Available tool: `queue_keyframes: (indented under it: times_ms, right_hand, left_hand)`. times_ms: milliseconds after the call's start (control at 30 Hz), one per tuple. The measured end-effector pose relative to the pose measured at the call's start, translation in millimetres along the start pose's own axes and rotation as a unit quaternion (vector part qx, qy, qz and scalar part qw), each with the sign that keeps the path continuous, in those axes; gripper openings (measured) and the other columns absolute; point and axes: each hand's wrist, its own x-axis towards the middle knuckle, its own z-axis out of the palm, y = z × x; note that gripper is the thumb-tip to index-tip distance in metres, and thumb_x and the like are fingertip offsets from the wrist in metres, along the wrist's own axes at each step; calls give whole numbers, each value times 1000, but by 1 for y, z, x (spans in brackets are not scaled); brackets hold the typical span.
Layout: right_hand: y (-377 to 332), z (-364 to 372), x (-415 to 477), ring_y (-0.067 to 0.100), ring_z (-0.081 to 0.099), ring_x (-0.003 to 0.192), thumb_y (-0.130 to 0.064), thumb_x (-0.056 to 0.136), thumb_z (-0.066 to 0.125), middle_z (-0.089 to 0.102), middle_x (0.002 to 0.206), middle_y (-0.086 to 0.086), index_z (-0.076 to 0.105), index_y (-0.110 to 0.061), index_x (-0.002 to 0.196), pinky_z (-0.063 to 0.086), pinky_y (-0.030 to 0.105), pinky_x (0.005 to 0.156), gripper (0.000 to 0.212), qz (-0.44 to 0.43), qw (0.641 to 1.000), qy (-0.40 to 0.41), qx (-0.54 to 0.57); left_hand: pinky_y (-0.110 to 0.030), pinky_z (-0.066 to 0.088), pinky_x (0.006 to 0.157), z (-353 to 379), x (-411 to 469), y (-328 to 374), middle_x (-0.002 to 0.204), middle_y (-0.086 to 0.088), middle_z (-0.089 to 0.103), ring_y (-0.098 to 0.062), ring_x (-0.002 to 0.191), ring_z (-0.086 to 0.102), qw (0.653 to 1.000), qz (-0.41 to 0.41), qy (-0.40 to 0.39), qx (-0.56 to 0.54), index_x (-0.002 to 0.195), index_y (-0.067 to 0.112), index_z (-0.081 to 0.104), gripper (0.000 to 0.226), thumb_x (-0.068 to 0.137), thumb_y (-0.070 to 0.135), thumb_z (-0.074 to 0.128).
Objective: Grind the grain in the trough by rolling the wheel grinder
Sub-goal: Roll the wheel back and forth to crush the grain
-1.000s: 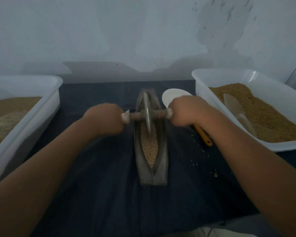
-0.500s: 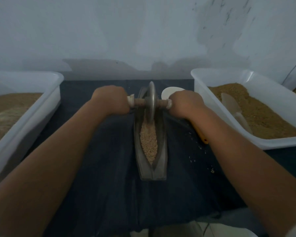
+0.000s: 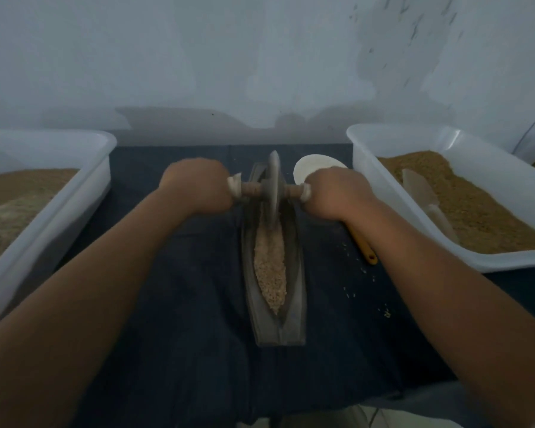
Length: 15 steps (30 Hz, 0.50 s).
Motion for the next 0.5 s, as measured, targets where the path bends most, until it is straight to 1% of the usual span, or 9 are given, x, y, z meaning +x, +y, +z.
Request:
queue_keyframes:
  times_ms: [67,133,200,267,300,367,400,467,500]
  right_hand:
    - [-1,1,11,15,54,62,-51,81,48,62,70,-6,64,-24,69,33,28,51,33,21,1000,17,1]
    - [0,0,11,19,61,68,-49,86,55,66,75,-3,70,-23,77,44,33,57,31,22,999,-33,11]
    - [2,-4,-5,19,67,74,-41,87,62,68,77,-2,72,-24,80,50,35,62,21,1,989,-143,44]
    - [1,-11,-35,8,67,61,-42,80,67,69,66,-3,72,-29,72,48,31,55,16,-24,962,-255,99]
    - [-1,-15,-51,4,65,53,-45,75,65,69,62,-9,72,-39,73,46,28,50,10,-38,949,-291,113]
    - [-6,-21,-72,-2,61,49,-51,70,57,63,60,-29,63,-62,77,40,24,44,14,-70,950,-286,107]
    - [-5,-20,-72,2,62,49,-51,69,56,62,60,-32,65,-57,77,39,23,45,13,-70,958,-260,94]
    - [-5,-18,-57,7,61,54,-45,74,59,65,59,-11,67,-28,66,41,27,49,20,-52,975,-206,69]
    - [-5,-17,-44,11,62,61,-43,78,60,64,61,-5,64,-26,65,43,29,53,21,-40,983,-172,54]
  left_hand:
    - [-40,55,74,-7,18,0,80,1,62,-23,74,61,1000,5,-31,1,76,23,61,44,79,66,54]
    - [-40,57,79,-8,16,2,79,1,60,-23,75,60,997,21,-71,2,76,23,58,35,85,56,62]
    - [-34,55,73,-7,-4,5,72,3,57,-22,70,59,994,49,-101,14,71,21,55,26,86,40,66]
    - [-27,49,60,0,-34,5,67,5,58,-18,63,60,987,77,-138,20,67,18,55,24,84,31,67]
    - [-25,46,54,4,-48,3,65,5,60,-14,60,60,984,86,-158,13,66,17,57,23,83,29,67]
    - [-24,41,48,14,-65,-4,63,3,63,-9,57,61,978,97,-182,-8,66,16,60,20,80,28,67]
    - [-23,40,47,16,-64,-7,63,3,63,-9,57,61,978,99,-184,-16,66,16,60,20,80,29,67]
    - [-25,41,51,15,-48,-9,63,5,60,-13,59,60,983,96,-154,-12,65,17,57,25,82,31,67]
    - [-27,43,56,14,-34,-9,64,6,57,-17,62,59,989,87,-122,-1,64,18,55,28,83,35,67]
